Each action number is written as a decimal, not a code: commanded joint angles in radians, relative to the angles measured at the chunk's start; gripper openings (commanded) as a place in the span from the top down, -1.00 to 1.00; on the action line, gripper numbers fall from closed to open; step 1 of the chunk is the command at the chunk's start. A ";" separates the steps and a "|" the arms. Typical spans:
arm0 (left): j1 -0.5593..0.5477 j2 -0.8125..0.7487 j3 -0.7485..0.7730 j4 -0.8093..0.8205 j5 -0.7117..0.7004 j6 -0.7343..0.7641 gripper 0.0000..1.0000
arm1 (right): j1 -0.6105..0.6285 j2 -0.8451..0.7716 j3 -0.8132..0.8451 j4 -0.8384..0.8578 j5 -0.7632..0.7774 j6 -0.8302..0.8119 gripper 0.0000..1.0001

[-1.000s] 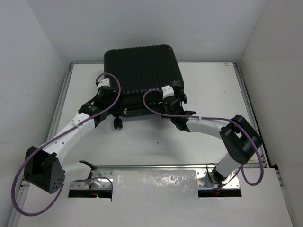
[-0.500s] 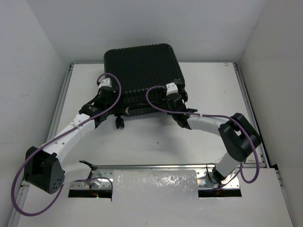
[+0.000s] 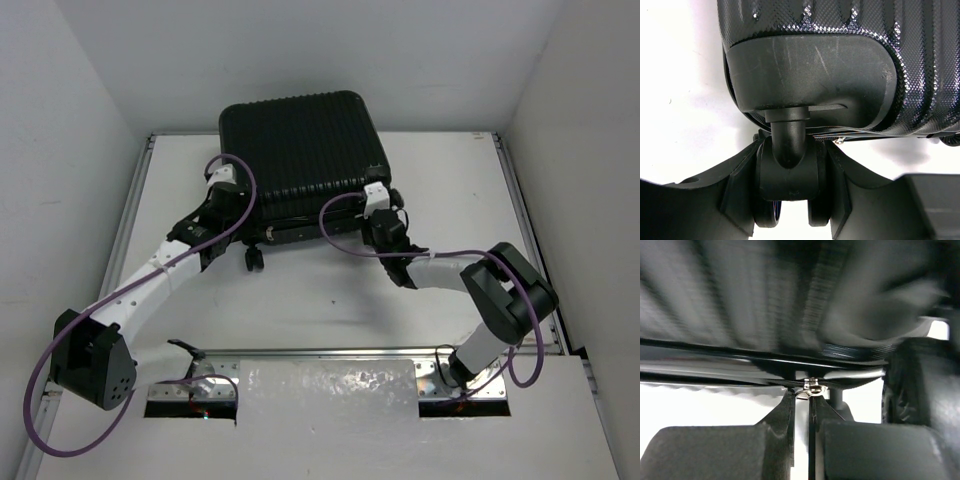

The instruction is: Pack the luggage

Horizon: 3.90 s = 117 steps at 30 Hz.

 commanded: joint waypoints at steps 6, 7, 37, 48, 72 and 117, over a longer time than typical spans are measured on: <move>-0.017 -0.040 0.003 0.099 -0.041 -0.025 1.00 | -0.134 -0.047 -0.106 0.326 0.013 -0.059 1.00; -0.016 -0.040 0.003 0.101 -0.048 -0.027 1.00 | -0.142 -0.047 -0.114 0.337 0.009 -0.073 1.00; -0.010 0.008 0.101 0.055 -0.104 0.003 0.28 | -0.469 0.261 0.162 0.455 -0.762 0.350 0.60; -0.146 -0.077 0.447 -0.184 -0.259 0.021 -1.00 | -0.499 -0.037 -0.008 0.094 -0.481 0.346 0.27; -0.221 -0.130 0.317 -0.229 -0.285 0.078 -1.00 | -0.547 0.108 0.414 -0.630 -1.140 -0.263 0.18; -0.244 0.077 0.266 -0.059 -0.144 0.023 -1.00 | -0.574 0.401 0.764 -0.374 -0.779 -0.078 1.00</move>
